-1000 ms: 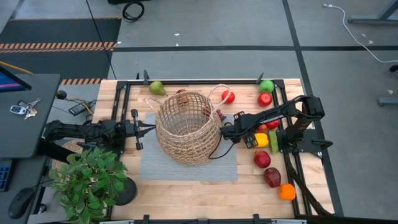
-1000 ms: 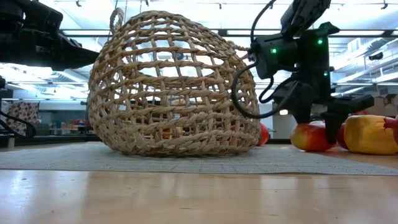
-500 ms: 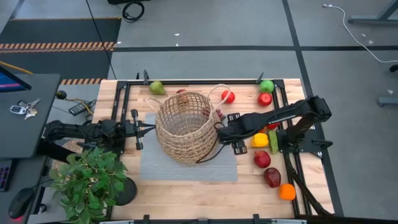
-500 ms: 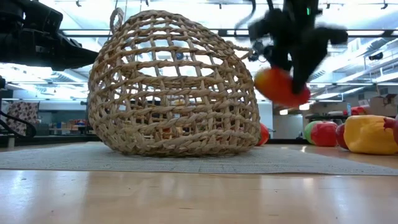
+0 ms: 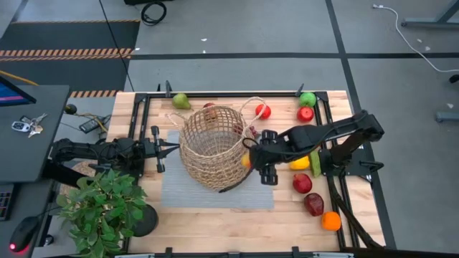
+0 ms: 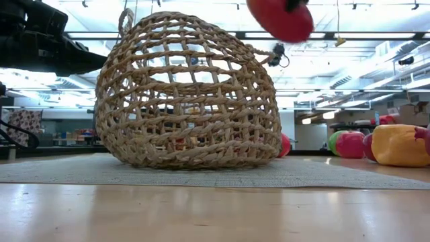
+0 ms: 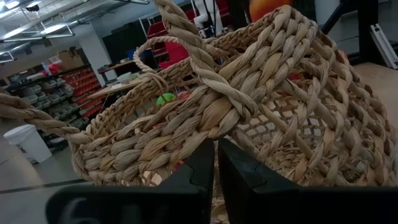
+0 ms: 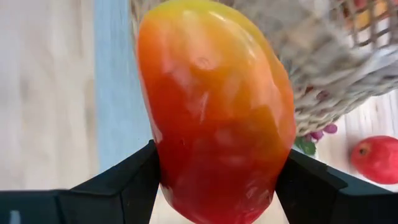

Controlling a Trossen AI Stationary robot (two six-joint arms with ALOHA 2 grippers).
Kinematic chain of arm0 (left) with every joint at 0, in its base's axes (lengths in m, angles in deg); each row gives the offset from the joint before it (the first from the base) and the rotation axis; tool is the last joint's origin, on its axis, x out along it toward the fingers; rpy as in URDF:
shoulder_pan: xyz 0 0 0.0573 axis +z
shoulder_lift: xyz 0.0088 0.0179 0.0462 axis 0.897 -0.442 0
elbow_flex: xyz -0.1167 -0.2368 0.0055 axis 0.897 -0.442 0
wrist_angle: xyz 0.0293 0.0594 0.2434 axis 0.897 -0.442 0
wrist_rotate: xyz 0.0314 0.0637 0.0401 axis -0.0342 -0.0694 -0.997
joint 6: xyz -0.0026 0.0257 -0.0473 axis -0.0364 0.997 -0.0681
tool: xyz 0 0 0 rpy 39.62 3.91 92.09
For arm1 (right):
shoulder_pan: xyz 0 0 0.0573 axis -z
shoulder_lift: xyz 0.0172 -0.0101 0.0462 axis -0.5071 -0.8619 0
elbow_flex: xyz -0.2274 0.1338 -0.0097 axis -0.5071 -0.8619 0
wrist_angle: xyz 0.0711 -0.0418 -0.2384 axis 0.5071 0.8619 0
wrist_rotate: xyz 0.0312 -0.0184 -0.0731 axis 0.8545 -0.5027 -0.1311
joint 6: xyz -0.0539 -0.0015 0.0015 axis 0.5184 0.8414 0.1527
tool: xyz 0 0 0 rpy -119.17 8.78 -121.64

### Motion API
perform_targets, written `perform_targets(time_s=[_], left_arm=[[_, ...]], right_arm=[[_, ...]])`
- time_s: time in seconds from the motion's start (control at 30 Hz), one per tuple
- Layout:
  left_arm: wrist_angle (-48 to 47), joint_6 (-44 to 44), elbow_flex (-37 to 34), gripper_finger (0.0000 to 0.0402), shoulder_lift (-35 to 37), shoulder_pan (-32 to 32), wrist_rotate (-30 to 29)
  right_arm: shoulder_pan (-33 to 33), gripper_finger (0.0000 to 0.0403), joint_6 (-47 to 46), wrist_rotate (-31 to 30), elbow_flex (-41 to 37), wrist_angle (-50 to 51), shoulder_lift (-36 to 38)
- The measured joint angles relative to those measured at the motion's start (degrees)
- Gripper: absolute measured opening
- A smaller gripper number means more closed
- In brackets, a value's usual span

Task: Build produce basket
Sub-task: Put the red mango into the brown basket

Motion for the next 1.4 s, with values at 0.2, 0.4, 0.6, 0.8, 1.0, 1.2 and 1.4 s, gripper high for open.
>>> perform_targets(time_s=[0.2, 0.4, 0.6, 0.8, 1.0, 1.2, 1.4], left_arm=[[0.0, 0.0, 0.0, 0.0034, 0.0, 0.0, 0.0], [0.0, 0.0, 0.0, 0.0032, 0.0, 0.0, 0.0], [0.0, 0.0, 0.0, 0.0028, 0.0, 0.0, 0.0], [0.0, 0.0, 0.0, 0.0036, 0.0, 0.0, 0.0], [0.0, 0.0, 0.0, 0.0031, 0.0, 0.0, 0.0], [0.0, 0.0, 0.0, 0.0029, 0.0, 0.0, 0.0], [0.0, 0.0, 0.0, 0.0036, 0.0, 0.0, 0.0]], right_arm=[[0.0, 0.0277, -5.8, 0.3, 6.9, -1.1, 0.0], [0.0, 0.0277, -6.7, 4.5, 13.3, -5.6, 0.0], [0.0, 0.0277, -4.8, 5.6, 19.1, -8.7, 0.0], [0.0, 0.0277, -1.7, 5.2, 22.3, -10.0, 0.0], [0.0, 0.0277, -0.4, 3.5, 22.5, -11.2, 0.0], [-0.5, 0.0277, 7.1, -1.4, 22.5, -11.2, 0.0], [-1.4, 0.0283, 25.6, -5.9, 22.5, -11.2, 0.0]])
